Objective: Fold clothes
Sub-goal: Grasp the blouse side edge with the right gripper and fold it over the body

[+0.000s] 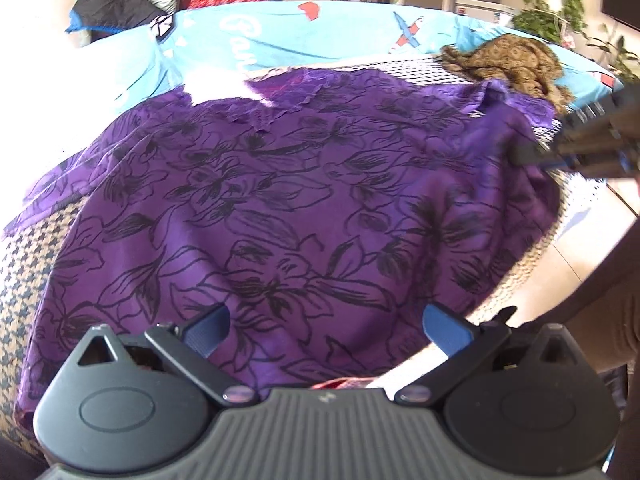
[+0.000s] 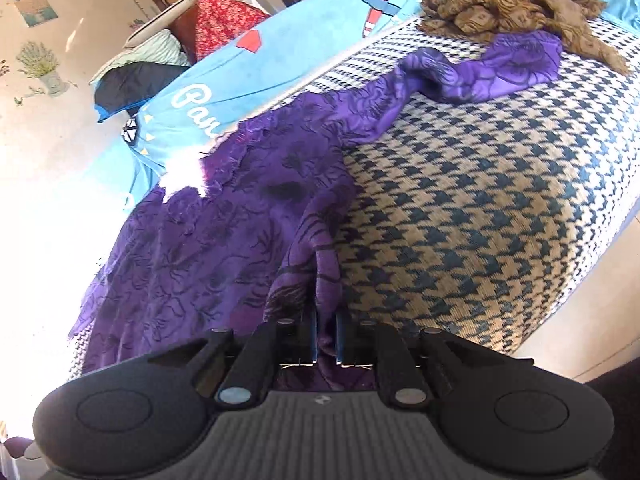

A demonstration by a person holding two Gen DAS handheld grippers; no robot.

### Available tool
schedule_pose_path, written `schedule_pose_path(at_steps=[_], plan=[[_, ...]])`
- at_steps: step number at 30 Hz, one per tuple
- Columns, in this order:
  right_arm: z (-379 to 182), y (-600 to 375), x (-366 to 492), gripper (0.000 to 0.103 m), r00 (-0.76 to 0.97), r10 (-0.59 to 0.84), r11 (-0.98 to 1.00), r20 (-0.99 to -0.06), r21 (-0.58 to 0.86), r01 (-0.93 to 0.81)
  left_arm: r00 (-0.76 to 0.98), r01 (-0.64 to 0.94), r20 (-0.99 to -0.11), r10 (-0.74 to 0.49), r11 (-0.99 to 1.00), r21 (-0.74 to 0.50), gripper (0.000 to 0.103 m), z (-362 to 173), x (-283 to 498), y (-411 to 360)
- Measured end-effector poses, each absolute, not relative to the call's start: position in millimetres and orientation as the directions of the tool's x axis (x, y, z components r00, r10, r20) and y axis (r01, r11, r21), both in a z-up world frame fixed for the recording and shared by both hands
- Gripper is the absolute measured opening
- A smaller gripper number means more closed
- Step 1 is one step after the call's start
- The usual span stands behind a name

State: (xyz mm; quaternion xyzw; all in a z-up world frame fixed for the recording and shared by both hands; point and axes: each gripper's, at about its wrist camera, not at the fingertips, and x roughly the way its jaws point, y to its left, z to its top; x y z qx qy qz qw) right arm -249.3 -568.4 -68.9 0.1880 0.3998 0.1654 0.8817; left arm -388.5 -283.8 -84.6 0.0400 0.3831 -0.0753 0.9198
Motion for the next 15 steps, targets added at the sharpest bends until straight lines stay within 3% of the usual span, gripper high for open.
schedule_pose_path(at_steps=[6, 15], plan=[[-32.2, -542.1, -213.7, 0.01, 0.533, 0.604, 0.786, -0.592, 0.551, -0.279, 0.685, 0.269, -0.704, -0.184, 0.963, 0.009, 0.103, -80.8, -394.6, -304.9], [-24.5, -468.3, -137.1, 0.011, 0.401, 0.753, 0.654, -0.521, 0.661, -0.369, 0.708, 0.204, -0.698, -0.106, 0.977, 0.058, 0.103, -80.1, -356.6, -313.8]])
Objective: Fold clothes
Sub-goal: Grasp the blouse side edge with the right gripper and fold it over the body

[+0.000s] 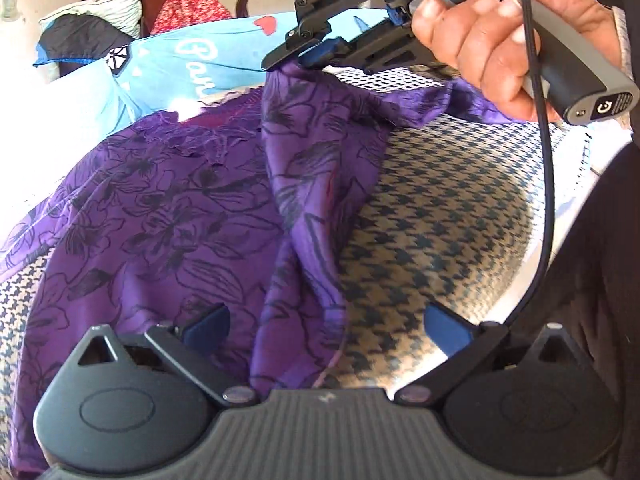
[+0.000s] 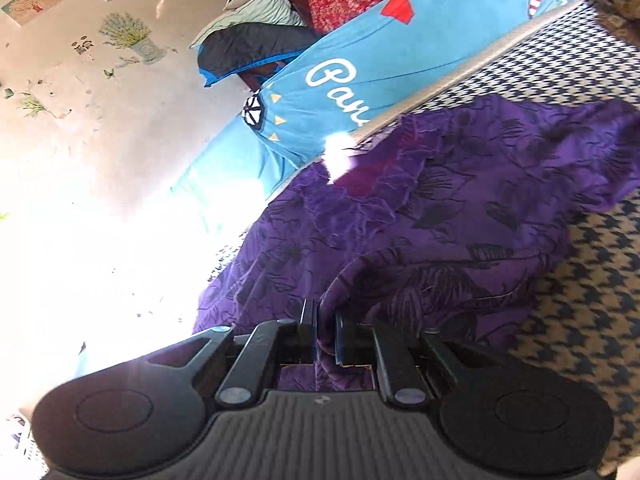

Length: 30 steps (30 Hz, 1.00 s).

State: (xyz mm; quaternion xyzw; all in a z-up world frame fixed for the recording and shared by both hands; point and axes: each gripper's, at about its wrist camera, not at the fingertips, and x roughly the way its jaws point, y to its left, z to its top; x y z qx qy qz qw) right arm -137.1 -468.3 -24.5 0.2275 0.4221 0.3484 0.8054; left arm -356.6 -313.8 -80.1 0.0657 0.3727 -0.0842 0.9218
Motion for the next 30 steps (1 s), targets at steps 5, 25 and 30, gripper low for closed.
schedule_pose_path(at_steps=[5, 25, 30], plan=[[-38.0, -467.8, -113.5, 0.041, 0.409, 0.784, 0.604, -0.467, 0.727, -0.327, 0.703, 0.12, -0.708, -0.072, 0.993, 0.019, 0.103, -82.2, -330.7, -294.1], [-56.2, -556.5, -90.9, 0.049, 0.469, 0.721, 0.607, -0.51, 0.791, -0.073, 0.665, -0.259, -0.73, 0.157, 0.965, -0.029, 0.103, -85.9, -299.1, -209.4], [-58.8, -531.3, -92.1, 0.049, 0.407, 0.736, 0.63, -0.541, 0.767, -0.119, 0.667, -0.255, -0.731, 0.144, 0.966, -0.043, 0.103, -87.3, -300.5, -208.0]])
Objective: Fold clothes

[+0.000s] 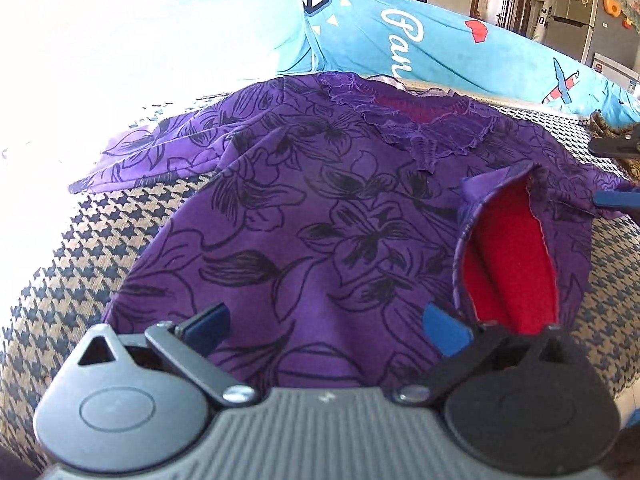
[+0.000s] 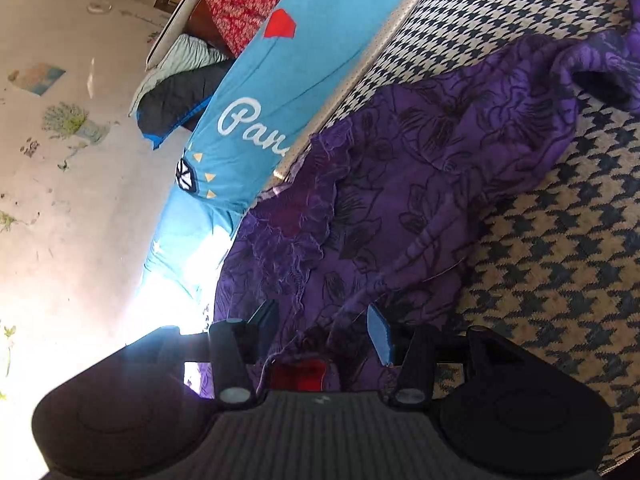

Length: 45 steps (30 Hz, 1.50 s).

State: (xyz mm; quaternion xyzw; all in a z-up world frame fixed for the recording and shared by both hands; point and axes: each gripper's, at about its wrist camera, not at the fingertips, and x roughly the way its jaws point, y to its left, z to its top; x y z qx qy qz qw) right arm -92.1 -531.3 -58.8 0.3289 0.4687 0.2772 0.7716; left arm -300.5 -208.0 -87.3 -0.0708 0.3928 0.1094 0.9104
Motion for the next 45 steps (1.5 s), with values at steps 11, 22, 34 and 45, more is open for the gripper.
schedule_pose_path(at_steps=[11, 22, 34, 45], plan=[[-64.2, -454.0, -112.5, 0.05, 0.324, 0.668, 0.738, -0.67, 0.538, -0.407, 0.67, -0.234, -0.735, 0.103, 0.969, -0.077, 0.103, -89.0, -302.6, -213.6], [-76.8, -417.7, -112.3, 0.05, 0.39, 0.584, 0.794, -0.712, 0.4, -0.458, 0.674, -0.226, -0.733, 0.089, 0.97, -0.09, 0.103, -88.0, -309.5, -215.8], [-49.2, -423.5, -144.7, 0.005, 0.587, 0.547, 0.835, -0.597, 0.339, -0.433, 0.694, -0.214, -0.717, 0.068, 0.97, -0.115, 0.103, -80.9, -332.7, -216.7], [-16.3, -508.2, -245.1, 0.005, 0.856, 0.232, 0.96, -0.462, 0.25, -0.126, 0.709, -0.147, -0.706, 0.01, 0.98, -0.133, 0.103, -78.9, -348.8, -226.0]])
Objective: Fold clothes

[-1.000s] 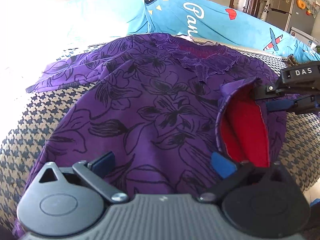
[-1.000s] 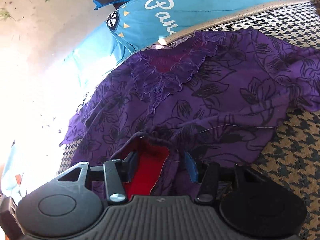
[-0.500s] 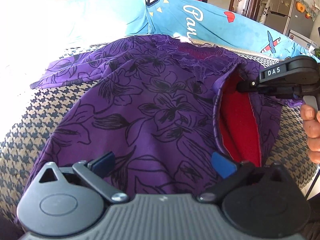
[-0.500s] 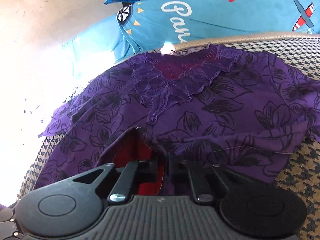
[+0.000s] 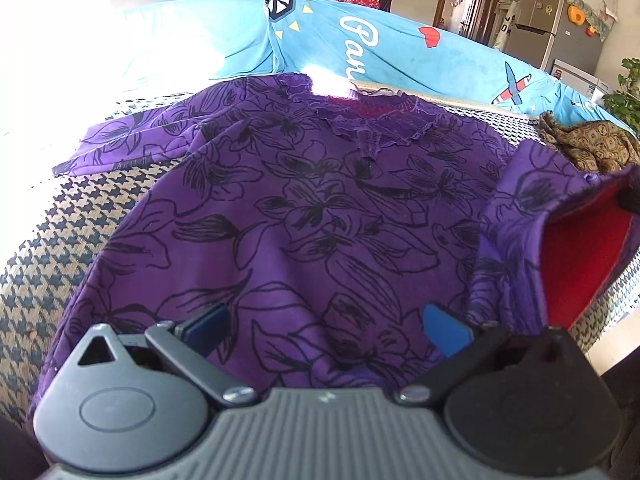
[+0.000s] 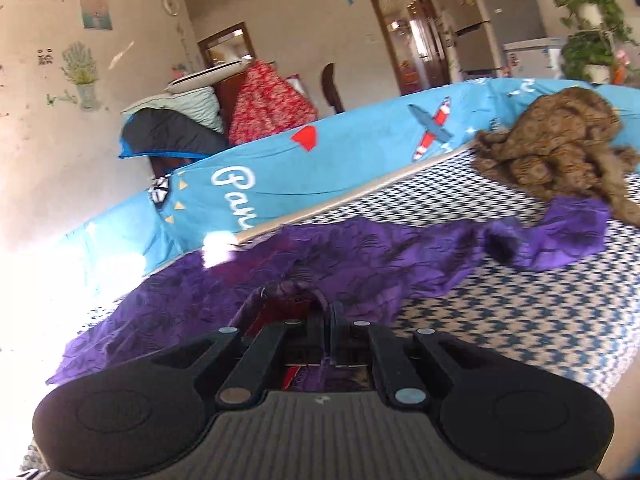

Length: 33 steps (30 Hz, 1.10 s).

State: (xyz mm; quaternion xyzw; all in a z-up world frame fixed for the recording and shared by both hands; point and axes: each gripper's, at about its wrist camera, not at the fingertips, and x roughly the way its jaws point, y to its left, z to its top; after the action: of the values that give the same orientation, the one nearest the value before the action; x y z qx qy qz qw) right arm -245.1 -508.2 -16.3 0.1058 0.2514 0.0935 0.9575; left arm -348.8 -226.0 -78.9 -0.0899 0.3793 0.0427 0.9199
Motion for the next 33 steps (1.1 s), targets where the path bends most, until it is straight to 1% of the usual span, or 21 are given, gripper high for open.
schedule_pose_path(at_steps=[8, 11, 14, 17, 19, 20, 21, 25, 28, 30, 33], plan=[[-37.4, -541.4, -300.6, 0.005, 0.865, 0.024, 0.985, -0.5, 0.16, 0.065, 0.709, -0.094, -0.704, -0.031, 0.986, -0.139, 0.103, -79.9, -356.2, -233.9], [-46.5, -553.7, -315.8, 0.005, 0.845, -0.005, 0.982, -0.535, 0.156, 0.105, 0.702, -0.073, -0.711, -0.045, 0.988, -0.135, 0.103, -82.5, -357.7, -237.7], [-51.5, -554.0, -333.9, 0.005, 0.836, -0.03, 0.987, -0.548, 0.114, 0.11, 0.698, -0.05, -0.714, -0.054, 0.991, -0.124, 0.103, -84.2, -359.2, -242.6], [-56.5, -551.5, -341.1, 0.005, 0.804, -0.061, 0.99, -0.591, 0.066, 0.124, 0.695, -0.034, -0.716, -0.068, 0.991, -0.127, 0.103, -84.7, -360.8, -245.2], [-54.9, -551.3, -344.9, 0.005, 0.808, -0.069, 0.991, -0.585, 0.055, 0.125, 0.688, -0.019, -0.722, -0.079, 0.992, -0.126, 0.103, -86.3, -361.8, -247.4], [-53.3, -551.6, -346.3, 0.011, 0.813, -0.071, 0.991, -0.578, 0.053, 0.125, 0.683, -0.012, -0.726, -0.081, 0.993, -0.122, 0.103, -87.4, -362.3, -249.2], [-51.4, -552.4, -348.7, 0.019, 0.82, -0.072, 0.99, -0.568, 0.057, 0.127, 0.68, -0.006, -0.729, -0.08, 0.993, -0.116, 0.103, -88.7, -362.9, -250.8], [-42.1, -558.4, -358.1, 0.025, 0.854, -0.043, 0.985, -0.518, 0.122, 0.124, 0.671, 0.009, -0.738, -0.071, 0.996, -0.087, 0.103, -93.1, -365.2, -256.1], [-37.0, -560.7, -362.3, 0.028, 0.868, -0.05, 0.984, -0.493, 0.125, 0.128, 0.668, 0.014, -0.741, -0.065, 0.997, -0.075, 0.103, -94.3, -366.3, -257.9], [-35.2, -559.1, -363.6, 0.033, 0.867, -0.055, 0.987, -0.495, 0.104, 0.122, 0.667, 0.015, -0.743, -0.063, 0.997, -0.071, 0.103, -95.0, -366.9, -257.8], [-35.9, -550.0, -361.8, 0.041, 0.831, -0.05, 0.998, -0.553, 0.014, 0.069, 0.667, 0.012, -0.742, -0.063, 0.997, -0.074, 0.103, -95.1, -366.9, -257.6]])
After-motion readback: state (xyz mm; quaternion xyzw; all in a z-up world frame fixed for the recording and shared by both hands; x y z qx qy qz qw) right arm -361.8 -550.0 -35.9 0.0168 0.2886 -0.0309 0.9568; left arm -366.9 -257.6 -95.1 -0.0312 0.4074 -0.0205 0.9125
